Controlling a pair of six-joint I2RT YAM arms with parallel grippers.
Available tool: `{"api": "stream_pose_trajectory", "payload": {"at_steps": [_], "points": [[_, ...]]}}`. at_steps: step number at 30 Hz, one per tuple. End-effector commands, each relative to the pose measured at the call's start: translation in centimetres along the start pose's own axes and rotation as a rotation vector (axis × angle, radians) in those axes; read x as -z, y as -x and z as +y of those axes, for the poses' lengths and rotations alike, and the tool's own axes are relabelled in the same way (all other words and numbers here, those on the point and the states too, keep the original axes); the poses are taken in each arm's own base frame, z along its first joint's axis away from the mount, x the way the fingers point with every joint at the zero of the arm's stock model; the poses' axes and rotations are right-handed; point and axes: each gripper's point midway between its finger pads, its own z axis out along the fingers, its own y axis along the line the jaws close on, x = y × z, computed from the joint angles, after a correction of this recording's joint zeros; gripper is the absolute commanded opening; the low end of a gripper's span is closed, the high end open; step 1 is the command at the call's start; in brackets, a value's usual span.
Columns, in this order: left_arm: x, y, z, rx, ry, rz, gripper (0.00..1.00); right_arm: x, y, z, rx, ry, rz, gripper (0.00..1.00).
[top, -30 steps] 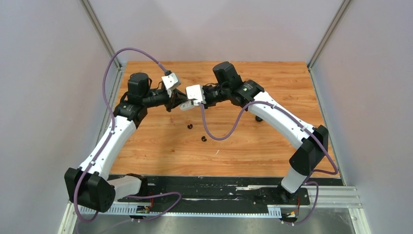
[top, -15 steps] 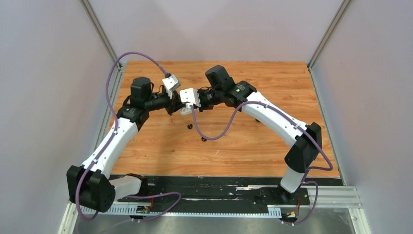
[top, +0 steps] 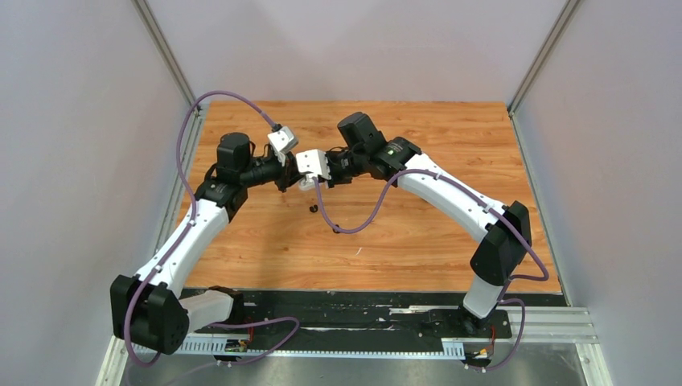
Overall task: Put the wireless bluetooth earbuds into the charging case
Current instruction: Pass from the left arm to the right
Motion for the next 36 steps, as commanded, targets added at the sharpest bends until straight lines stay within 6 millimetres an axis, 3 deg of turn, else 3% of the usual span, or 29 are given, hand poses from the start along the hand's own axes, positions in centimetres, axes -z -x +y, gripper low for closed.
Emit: {"api": "stream_pose_trajectory", "payload": {"at_steps": [1, 4, 8, 14, 19, 24, 30, 33, 36], "points": [[1.1, 6.2, 0.1, -0.174, 0.037, -0.188, 0.00, -0.6, 0.5, 2.3, -0.038, 0.070, -0.015, 0.00], [1.1, 6.2, -0.3, -0.185, 0.013, -0.197, 0.00, -0.9, 0.7, 2.4, -0.042, 0.086, -0.029, 0.00], [1.0, 5.9, -0.6, -0.187, -0.003, -0.193, 0.00, -0.8, 0.8, 1.6, -0.073, 0.059, -0.013, 0.09], [0.9, 5.2, -0.3, -0.242, -0.001, -0.165, 0.00, 2.2, 2.7, -0.6, -0.074, -0.030, -0.034, 0.24], [0.8, 5.3, 0.0, -0.273, 0.003, -0.163, 0.00, 4.0, 3.9, -0.1, -0.122, -0.039, -0.075, 0.31], [0.8, 5.5, 0.0, -0.277, 0.004, -0.166, 0.00, 4.5, 3.7, -0.4, -0.275, -0.052, -0.096, 0.37], [1.3, 5.1, -0.7, -0.280, -0.021, -0.140, 0.00, 7.6, 4.3, -2.7, -0.444, -0.125, -0.190, 0.45], [1.7, 5.9, -1.4, -0.315, -0.042, -0.161, 0.00, 9.2, 2.9, -3.8, -0.563, -0.148, -0.234, 0.56], [2.2, 7.3, -2.1, -0.349, -0.063, -0.203, 0.00, 9.6, 2.2, -3.1, -0.644, -0.056, -0.300, 0.59]]}}
